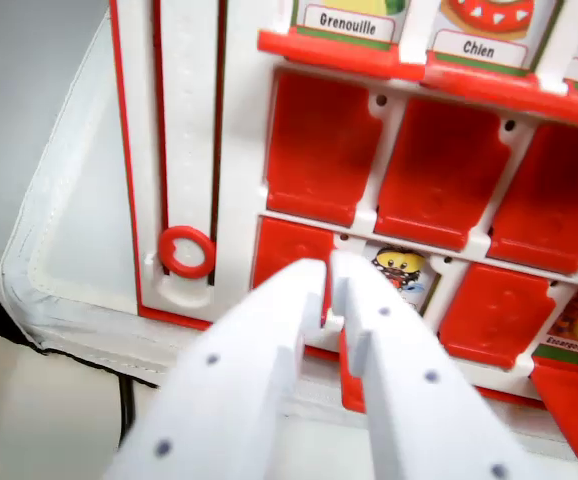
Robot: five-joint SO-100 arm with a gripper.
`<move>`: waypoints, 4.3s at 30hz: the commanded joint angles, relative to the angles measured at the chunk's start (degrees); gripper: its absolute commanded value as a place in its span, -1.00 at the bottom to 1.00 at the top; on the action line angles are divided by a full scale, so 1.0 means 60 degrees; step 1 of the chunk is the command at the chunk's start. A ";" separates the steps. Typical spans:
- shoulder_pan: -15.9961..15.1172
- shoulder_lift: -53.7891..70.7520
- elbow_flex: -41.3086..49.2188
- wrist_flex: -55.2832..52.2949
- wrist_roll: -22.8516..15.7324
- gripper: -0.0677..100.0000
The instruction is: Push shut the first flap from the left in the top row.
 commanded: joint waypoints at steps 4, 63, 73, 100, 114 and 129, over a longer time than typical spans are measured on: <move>-0.0205 -0.0586 -0.2065 -0.0381 0.0015 -1.00; 0.0190 -0.2446 -0.5376 -0.0205 -0.0088 -1.00; 0.0205 -0.0044 -0.4351 0.0835 0.0234 -1.00; 0.1787 0.5728 -0.2534 0.5435 0.0439 -1.00; 0.2256 0.6416 -0.2476 0.7251 0.0410 -1.00; 0.2212 0.6621 -0.2109 0.7808 0.0396 -1.00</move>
